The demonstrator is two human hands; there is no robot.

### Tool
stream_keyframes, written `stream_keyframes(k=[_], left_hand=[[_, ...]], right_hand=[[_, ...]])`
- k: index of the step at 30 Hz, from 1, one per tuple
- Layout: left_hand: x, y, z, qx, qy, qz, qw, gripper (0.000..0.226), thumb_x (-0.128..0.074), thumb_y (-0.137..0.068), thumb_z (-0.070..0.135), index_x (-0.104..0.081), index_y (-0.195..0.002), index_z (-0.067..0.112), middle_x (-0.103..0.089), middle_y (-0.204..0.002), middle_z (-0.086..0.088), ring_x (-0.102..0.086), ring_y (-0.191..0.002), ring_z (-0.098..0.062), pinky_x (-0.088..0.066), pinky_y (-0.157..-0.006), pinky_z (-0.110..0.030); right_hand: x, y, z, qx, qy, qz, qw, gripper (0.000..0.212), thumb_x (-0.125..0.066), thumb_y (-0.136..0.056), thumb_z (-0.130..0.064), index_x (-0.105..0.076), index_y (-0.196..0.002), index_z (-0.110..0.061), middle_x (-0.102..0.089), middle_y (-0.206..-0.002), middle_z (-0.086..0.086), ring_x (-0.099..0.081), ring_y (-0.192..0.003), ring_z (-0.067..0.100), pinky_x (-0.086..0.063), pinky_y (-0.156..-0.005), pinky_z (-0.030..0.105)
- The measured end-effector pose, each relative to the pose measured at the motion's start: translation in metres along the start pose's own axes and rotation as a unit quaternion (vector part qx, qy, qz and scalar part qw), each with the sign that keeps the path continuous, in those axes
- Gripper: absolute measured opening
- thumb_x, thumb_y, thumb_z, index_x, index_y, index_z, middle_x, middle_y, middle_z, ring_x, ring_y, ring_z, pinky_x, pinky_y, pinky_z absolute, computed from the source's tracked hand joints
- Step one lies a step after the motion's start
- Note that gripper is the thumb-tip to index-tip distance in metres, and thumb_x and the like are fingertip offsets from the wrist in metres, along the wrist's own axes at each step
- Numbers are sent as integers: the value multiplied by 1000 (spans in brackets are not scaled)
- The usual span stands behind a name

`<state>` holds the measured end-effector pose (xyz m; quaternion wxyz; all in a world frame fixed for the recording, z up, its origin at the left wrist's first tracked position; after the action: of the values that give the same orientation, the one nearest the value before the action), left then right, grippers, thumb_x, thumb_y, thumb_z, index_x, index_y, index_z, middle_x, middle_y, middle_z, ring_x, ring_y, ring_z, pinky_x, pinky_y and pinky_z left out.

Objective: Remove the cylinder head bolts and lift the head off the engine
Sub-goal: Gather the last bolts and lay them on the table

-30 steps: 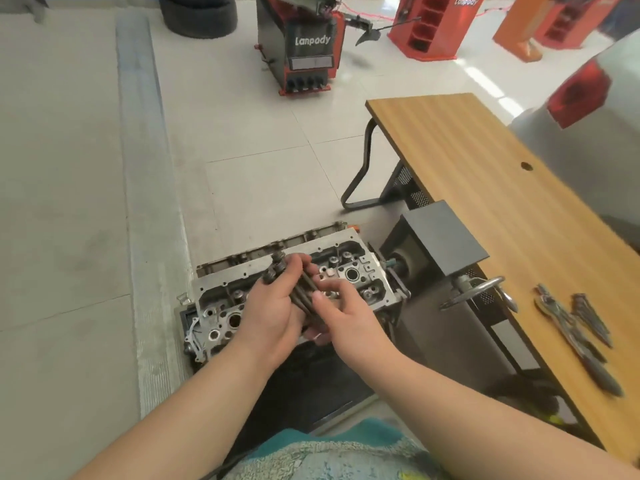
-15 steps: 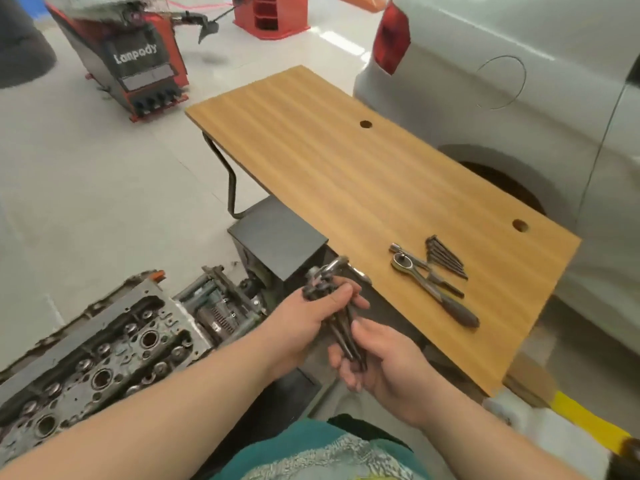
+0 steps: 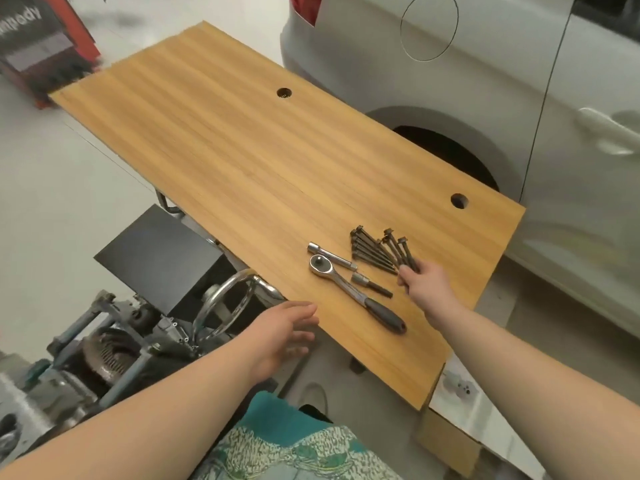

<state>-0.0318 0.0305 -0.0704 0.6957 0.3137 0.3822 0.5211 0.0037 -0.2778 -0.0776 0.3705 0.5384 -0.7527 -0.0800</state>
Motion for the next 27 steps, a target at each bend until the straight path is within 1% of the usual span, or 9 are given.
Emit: stream_keyframes(k=[3,6,8,9,10,12,15,22,27], left_hand=[[-11,-14,10,17,55,29,998,30,-77,-97,28,-69,-123,19,-73,-128,-10,-70,-117,-33,-61,-92,-46],[-24,-30,15,43,135,51,989,31,-75,-99,20,-62,-126,14,-66,-134,-13,-66,-119,-37,-60,-96,-53],[-34,-40,12,67,170,47,982,28,-73,-100,18,-59,-123,14,-61,-140,-16,-61,-125,-40,-57,-102,-58],[-40,-44,9,78,181,43,980,27,-72,-100,18,-58,-122,14,-58,-144,-17,-60,-127,-41,-54,-105,-59],[-45,-48,6,86,183,40,979,28,-71,-101,18,-56,-124,14,-56,-147,-17,-59,-130,-41,-52,-108,-60],[-56,-57,2,93,175,46,979,37,-70,-101,19,-54,-134,15,-54,-151,-15,-59,-131,-39,-49,-112,-60],[-71,-67,4,87,172,51,980,58,-70,-101,18,-47,-154,16,-54,-152,-12,-58,-132,-36,-49,-112,-60],[-94,-91,8,89,201,38,975,73,-67,-101,18,-32,-165,16,-39,-168,-14,-40,-152,-41,-33,-124,-60],[-99,-102,3,78,224,38,971,69,-68,-98,17,-41,-161,8,-44,-163,-21,-46,-147,-43,-35,-125,-56]], right_hand=[[14,-57,4,5,57,85,995,26,-53,-109,-28,-67,-129,-20,-70,-97,3,-62,-81,24,-49,-71,41],[10,-93,9,10,116,106,988,36,-55,-108,-31,-62,-143,-24,-69,-112,-1,-64,-98,23,-49,-79,35],[0,-105,11,28,162,96,982,34,-55,-108,-32,-62,-141,-26,-66,-107,-6,-61,-93,17,-49,-76,33],[-7,-108,11,45,195,83,976,34,-56,-107,-33,-62,-140,-27,-66,-109,-6,-60,-97,17,-51,-81,35],[-13,-109,11,70,239,70,966,36,-57,-106,-34,-61,-141,-28,-66,-118,-4,-59,-108,19,-52,-92,39],[-22,-108,11,119,333,44,934,45,-58,-104,-39,-55,-147,-28,-59,-137,-1,-50,-128,24,-43,-109,46],[-28,-107,11,159,393,6,906,59,-55,-103,-47,-42,-158,-27,-47,-153,0,-41,-141,27,-36,-118,49],[-42,-104,10,207,401,-10,892,58,-53,-106,-38,-36,-161,-29,-46,-157,-1,-36,-144,26,-30,-120,50],[-51,-84,22,248,394,-26,885,52,-49,-108,-33,-39,-159,-33,-45,-155,-3,-38,-138,24,-32,-115,47]])
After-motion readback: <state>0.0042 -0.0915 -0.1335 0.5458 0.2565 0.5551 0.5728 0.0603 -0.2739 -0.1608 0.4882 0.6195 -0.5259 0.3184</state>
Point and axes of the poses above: each hand's wrist, its own y-axis away from the middle knuckle, its own x-axis out of the back of the hand, z = x × y, the point moved 6 cm from there along -y, towards the middle knuckle
